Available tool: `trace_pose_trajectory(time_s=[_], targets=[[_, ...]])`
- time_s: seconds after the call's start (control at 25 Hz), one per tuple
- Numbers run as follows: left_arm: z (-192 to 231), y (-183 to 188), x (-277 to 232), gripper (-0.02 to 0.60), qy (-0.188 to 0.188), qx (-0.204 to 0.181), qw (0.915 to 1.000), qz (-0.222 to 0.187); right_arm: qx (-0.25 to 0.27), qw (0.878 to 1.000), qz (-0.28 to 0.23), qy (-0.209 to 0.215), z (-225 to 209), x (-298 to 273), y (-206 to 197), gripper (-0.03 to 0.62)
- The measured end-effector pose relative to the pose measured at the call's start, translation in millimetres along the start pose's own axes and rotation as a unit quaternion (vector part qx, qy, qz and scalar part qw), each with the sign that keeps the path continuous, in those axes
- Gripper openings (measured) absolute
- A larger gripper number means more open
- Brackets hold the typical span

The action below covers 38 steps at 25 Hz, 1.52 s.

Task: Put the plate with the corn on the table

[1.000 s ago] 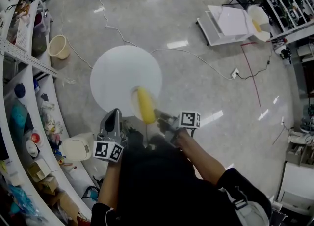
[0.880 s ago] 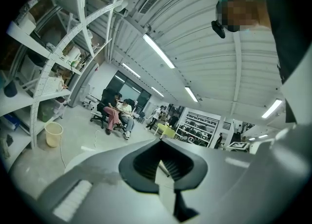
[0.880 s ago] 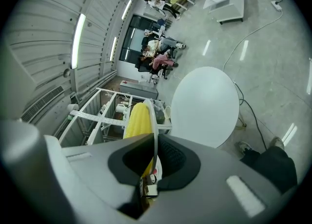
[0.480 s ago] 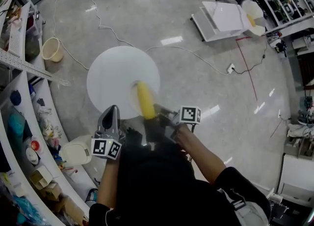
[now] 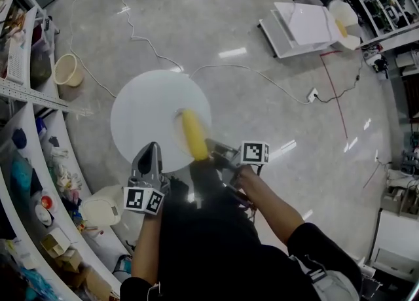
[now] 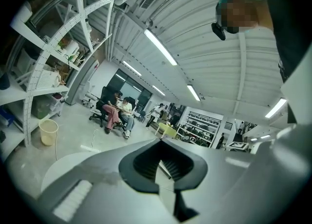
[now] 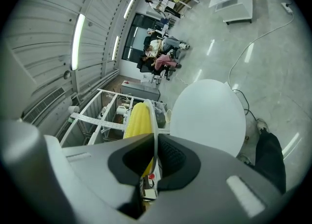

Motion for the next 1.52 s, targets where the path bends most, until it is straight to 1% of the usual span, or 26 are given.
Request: trace_pose_trajectory(time_s=[0.12, 0.24, 0.36, 0.56, 0.68, 0.72, 0.84, 1.04, 1.2, 1.52], targets=[[1.6, -4.2, -22.3, 0.005, 0.003, 0.003, 1.0000, 0.001, 0.007, 1.000, 0.008, 0.007, -8.9, -2.3, 20.0, 0.029], [3.5, -8.8, -44.6, 0.005, 0.008, 0.011, 0.9999, 0.002, -0.009, 1.000, 0.017, -0.013, -22.6, -0.3, 36.9, 0.028], [6.3, -14.8, -64.6, 0.005, 0.010, 0.010, 0.9999, 0.006, 0.010, 1.000, 0.025, -0.002, -30.8, -5.4, 57.0, 0.029], [17.7, -28.0, -87.1, 0.005, 0.016, 0.009, 0.9997, 0.017, 0.012, 0.999, 0.033, 0.007, -51.6, -16.5, 76.0, 0.029], [28.5, -35.0, -97.9, 0.005, 0.022, 0.010, 0.9996, 0.016, 0.032, 0.998, 0.039, 0.034, -59.4, -30.4, 86.5, 0.029], [32.1, -38.0, -100.9, 0.005, 0.024, 0.010, 0.9996, 0.015, 0.033, 0.998, 0.043, 0.034, -65.4, -34.3, 88.2, 0.029], [39.7, -49.3, -109.1, 0.005, 0.027, 0.013, 0.9994, 0.016, 0.012, 0.998, 0.053, 0.014, -89.0, -41.7, 89.2, 0.029], [51.3, -69.6, -120.3, 0.005, 0.032, 0.014, 0.9990, 0.027, 0.017, 0.997, 0.066, 0.021, -111.1, -61.5, 95.7, 0.029], [58.3, -85.0, -125.8, 0.005, 0.038, 0.020, 0.9987, 0.027, 0.018, 0.997, 0.071, 0.029, -127.9, -74.0, 96.7, 0.029], [69.5, -105.5, -139.3, 0.005, 0.046, 0.034, 0.9980, 0.028, 0.011, 0.998, 0.066, 0.019, -162.9, -89.9, 100.9, 0.029]])
Point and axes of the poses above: the fingertips, and each gripper's own axes: x backward along the fingers, z to its left, y out of its top, the point moved 2 cm from there along x, backward along the fingers, and after that the axes turned 3 degrees about z, right-handed, at the moved point
